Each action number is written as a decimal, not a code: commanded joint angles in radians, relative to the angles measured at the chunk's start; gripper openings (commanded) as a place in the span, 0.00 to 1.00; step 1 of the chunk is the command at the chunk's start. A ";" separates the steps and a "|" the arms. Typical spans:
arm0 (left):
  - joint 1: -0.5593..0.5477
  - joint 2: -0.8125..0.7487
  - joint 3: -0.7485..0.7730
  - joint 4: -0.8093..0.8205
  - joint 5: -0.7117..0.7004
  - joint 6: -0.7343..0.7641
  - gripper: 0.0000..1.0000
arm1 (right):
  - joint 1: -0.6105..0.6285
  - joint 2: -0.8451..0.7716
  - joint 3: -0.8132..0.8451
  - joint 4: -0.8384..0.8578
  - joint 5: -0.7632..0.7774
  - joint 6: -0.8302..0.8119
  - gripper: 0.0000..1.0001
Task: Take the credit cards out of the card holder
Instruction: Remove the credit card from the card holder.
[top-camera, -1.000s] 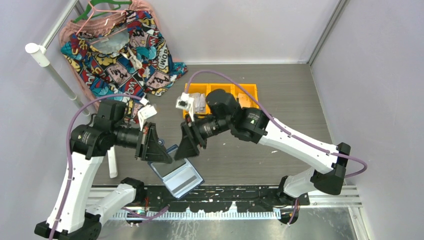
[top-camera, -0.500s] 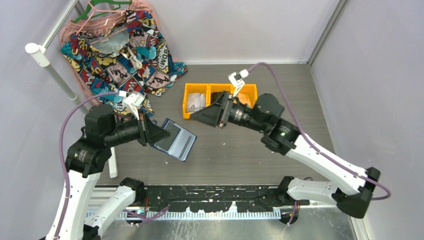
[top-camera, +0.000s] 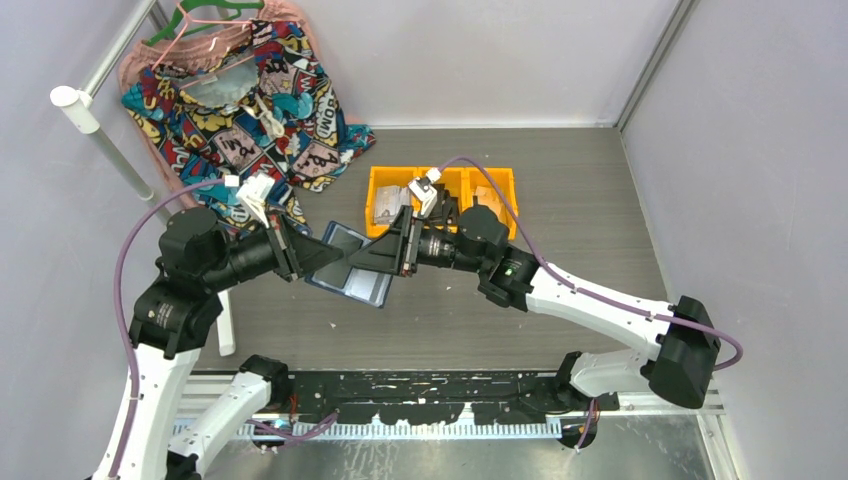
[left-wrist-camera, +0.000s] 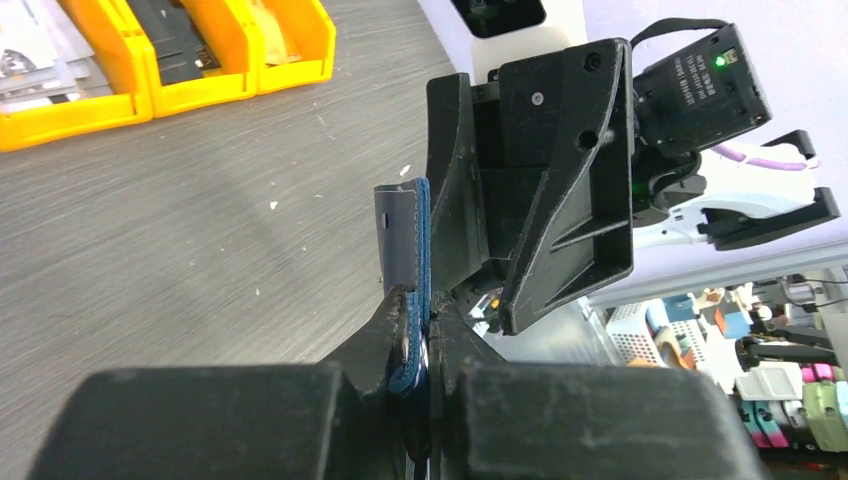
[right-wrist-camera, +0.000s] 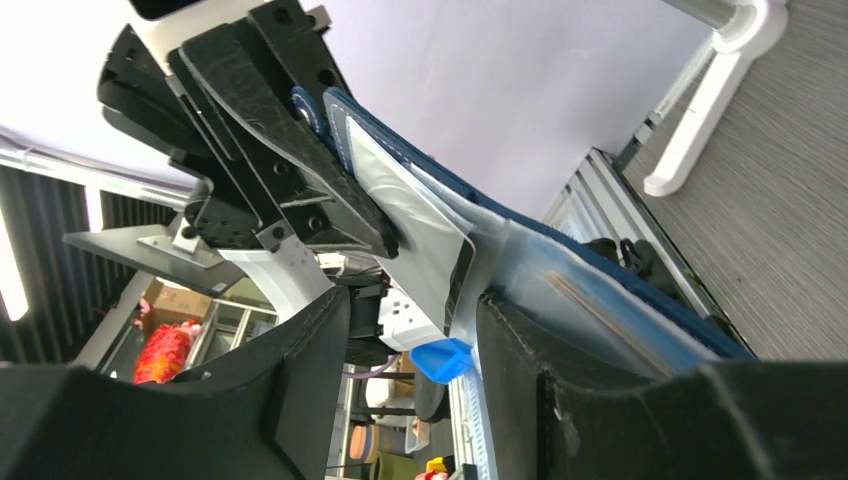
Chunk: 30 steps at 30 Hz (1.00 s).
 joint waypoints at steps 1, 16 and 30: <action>0.001 -0.004 0.007 0.136 0.095 -0.104 0.00 | 0.002 -0.004 -0.004 0.157 -0.013 0.034 0.54; 0.036 0.022 -0.024 0.239 0.272 -0.271 0.16 | 0.001 -0.006 -0.117 0.549 -0.030 0.183 0.27; 0.096 0.035 0.009 0.247 0.297 -0.345 0.00 | 0.008 -0.081 -0.166 0.601 -0.019 0.171 0.19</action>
